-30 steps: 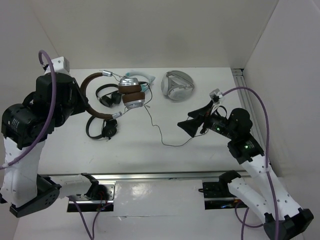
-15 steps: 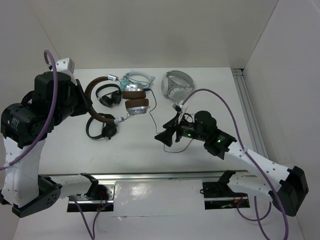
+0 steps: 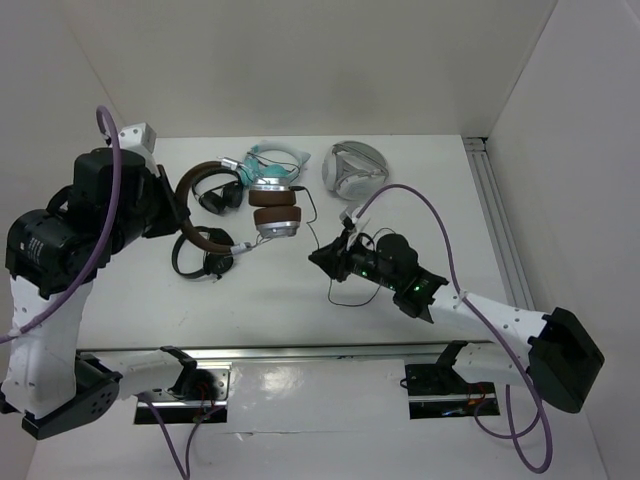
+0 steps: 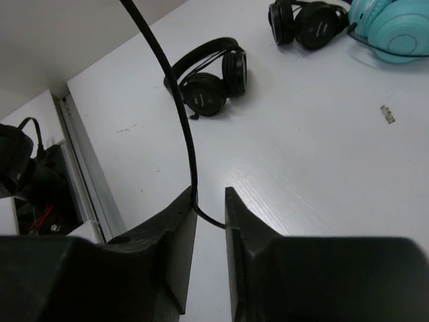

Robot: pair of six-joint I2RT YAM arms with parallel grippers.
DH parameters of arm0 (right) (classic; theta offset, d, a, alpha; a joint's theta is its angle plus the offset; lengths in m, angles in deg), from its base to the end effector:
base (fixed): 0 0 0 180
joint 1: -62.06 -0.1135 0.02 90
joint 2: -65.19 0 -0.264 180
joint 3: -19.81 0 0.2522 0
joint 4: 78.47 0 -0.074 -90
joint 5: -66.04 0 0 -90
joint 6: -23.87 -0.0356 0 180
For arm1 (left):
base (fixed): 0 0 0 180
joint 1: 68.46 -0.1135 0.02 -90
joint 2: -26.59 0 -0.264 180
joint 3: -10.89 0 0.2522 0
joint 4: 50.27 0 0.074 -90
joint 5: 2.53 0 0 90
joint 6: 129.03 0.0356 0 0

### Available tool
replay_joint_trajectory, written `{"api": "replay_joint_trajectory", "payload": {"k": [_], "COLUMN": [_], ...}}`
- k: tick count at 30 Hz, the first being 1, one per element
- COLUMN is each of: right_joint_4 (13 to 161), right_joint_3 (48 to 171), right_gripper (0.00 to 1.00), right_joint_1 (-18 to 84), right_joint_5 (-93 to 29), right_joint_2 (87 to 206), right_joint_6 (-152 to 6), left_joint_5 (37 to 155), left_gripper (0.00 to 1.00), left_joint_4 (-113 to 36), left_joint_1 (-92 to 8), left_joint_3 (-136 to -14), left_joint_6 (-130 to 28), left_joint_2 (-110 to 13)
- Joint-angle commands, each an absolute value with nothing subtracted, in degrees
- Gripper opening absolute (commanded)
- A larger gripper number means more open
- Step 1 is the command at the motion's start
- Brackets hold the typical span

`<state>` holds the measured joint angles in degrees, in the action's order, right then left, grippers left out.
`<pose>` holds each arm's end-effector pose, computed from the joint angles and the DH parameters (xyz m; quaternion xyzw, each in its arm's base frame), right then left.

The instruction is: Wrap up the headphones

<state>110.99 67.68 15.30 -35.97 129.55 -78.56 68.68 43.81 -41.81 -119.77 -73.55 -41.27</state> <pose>0.1697 0.1913 0.2666 -0.2861 0.6914 0.3935 0.5341 0.1194 -0.0471 0.5264 -0.1389 0.8523 -0.1236 0.4888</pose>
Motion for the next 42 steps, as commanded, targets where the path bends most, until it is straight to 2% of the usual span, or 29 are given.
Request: {"api": "replay_joint_trajectory", "payload": {"k": [1, 3, 5, 11, 14, 21, 25, 31, 38, 42], "right_joint_4": [121.5, 121.4, 119.0, 97.6, 87.3, 70.8, 66.5, 56.1, 50.8, 48.4], "right_joint_3": [65.0, 64.4, 64.4, 71.1, 76.3, 89.0, 95.4, 104.1, 105.2, 105.2], "right_gripper": [0.20, 0.05, 0.00, 0.00, 0.00, 0.00, 0.00, 0.00, 0.00, 0.00], "right_joint_1": [14.5, 14.0, 13.0, 5.1, 3.2, 0.5, 0.5, 0.5, 0.5, 0.5], "right_joint_5": [-32.6, -30.8, -25.5, 5.3, 12.0, 11.5, 3.2, -13.1, -25.1, -28.0], "right_joint_2": [128.3, 127.7, 125.2, 116.4, 111.9, 111.2, 113.0, 114.8, 114.8, 116.3], "right_joint_6": [-78.5, -79.1, -79.1, -78.3, -77.7, -72.3, -68.6, -61.3, -58.8, -58.7], "left_joint_5": [70.2, 70.2, 68.5, 64.3, 64.9, 57.2, 56.6, 61.6, 71.5, 71.6], "left_gripper": [0.00, 0.00, 0.00, 0.00, 0.00, 0.00, 0.00, 0.00, 0.00, 0.00], "left_joint_4": [38.3, 38.3, 38.3, 34.5, 30.5, 26.6, 22.6, 19.6, 15.8, 14.4], "left_joint_1": [-42.2, -42.2, -42.2, -42.2, -42.2, -39.4, -36.7, -27.8, -14.5, -7.4], "left_joint_3": [-119.2, -117.9, -117.1, -107.0, -99.6, -86.5, -82.4, -79.6, -79.6, -79.1], "left_joint_6": [-74.0, -74.0, -73.2, -70.9, -69.5, -70.4, -69.1, -65.1, -57.8, -54.9], "left_joint_2": [-39.8, -39.2, -39.2, -36.1, -34.9, -33.9, -33.3, -35.9, -40.6, -43.5]}}
